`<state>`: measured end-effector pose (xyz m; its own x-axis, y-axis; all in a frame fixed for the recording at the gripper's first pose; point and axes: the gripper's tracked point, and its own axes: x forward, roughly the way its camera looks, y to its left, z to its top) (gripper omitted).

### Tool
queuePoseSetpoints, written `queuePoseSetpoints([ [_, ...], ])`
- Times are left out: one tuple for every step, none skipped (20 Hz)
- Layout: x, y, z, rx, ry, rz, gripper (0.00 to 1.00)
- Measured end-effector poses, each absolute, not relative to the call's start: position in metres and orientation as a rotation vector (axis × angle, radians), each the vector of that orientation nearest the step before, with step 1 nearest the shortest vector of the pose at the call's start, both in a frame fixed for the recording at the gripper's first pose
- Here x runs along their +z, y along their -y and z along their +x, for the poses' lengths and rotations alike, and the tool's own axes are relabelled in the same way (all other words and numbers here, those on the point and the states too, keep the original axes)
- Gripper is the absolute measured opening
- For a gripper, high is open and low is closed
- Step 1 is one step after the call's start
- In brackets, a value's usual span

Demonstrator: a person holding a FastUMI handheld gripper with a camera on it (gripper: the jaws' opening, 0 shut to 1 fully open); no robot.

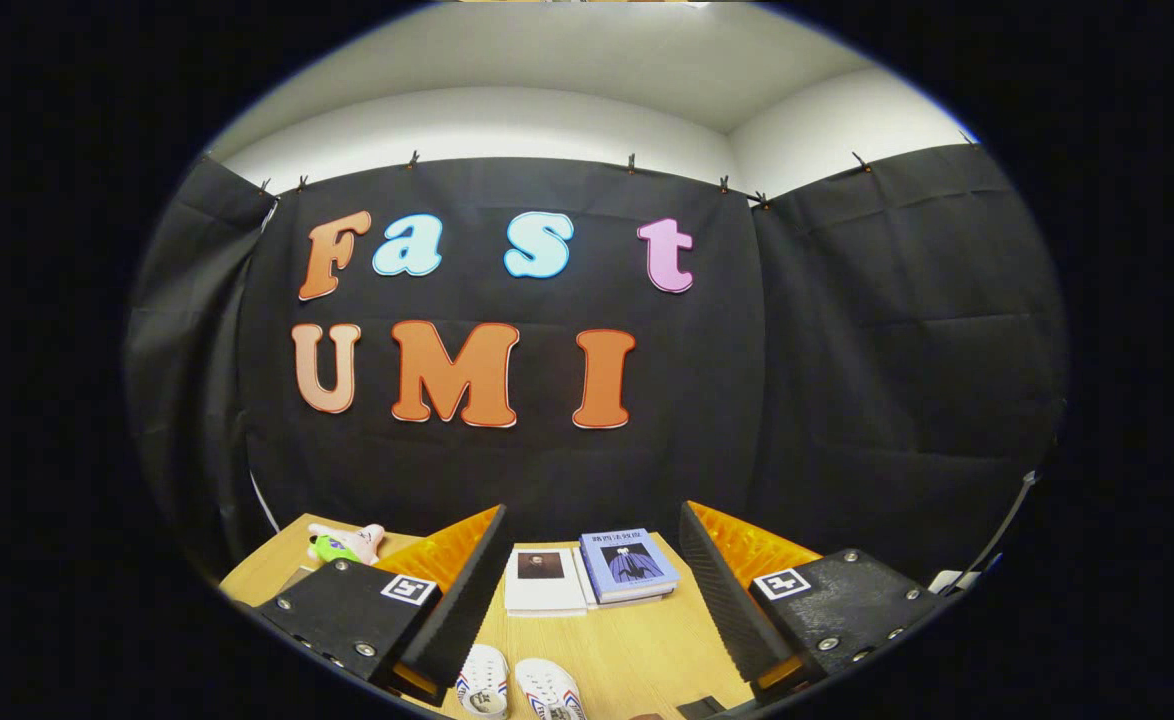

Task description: Open the storage box then place both shoes into the box .Put the left shoe in first, then the right shoe, with the right side of both shoes facing outward in a uniform manner.

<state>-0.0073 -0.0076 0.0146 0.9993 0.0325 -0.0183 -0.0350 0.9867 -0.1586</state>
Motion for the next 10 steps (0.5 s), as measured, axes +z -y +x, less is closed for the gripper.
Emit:
queuePoseSetpoints([
  [0.015, 0.009, -0.003, 0.045, -0.013, -0.16, 0.99],
  [0.012, 0.009, 0.001, 0.057, -0.02, -0.155, 0.99],
  [0.008, 0.007, 0.003, 0.075, -0.038, -0.145, 0.99],
  [0.003, 0.004, 0.005, 0.094, -0.052, -0.125, 0.99],
  [-0.003, -0.001, 0.007, 0.117, -0.065, -0.099, 0.99],
  [-0.009, -0.007, 0.007, 0.147, -0.077, -0.07, 0.99],
  [-0.016, -0.015, 0.009, 0.178, -0.092, -0.038, 0.99],
  [-0.027, -0.02, 0.01, 0.207, -0.116, -0.005, 0.99],
  [-0.039, -0.024, 0.011, 0.226, -0.148, 0.035, 0.99],
  [-0.048, -0.029, 0.011, 0.252, -0.171, 0.076, 0.99],
])
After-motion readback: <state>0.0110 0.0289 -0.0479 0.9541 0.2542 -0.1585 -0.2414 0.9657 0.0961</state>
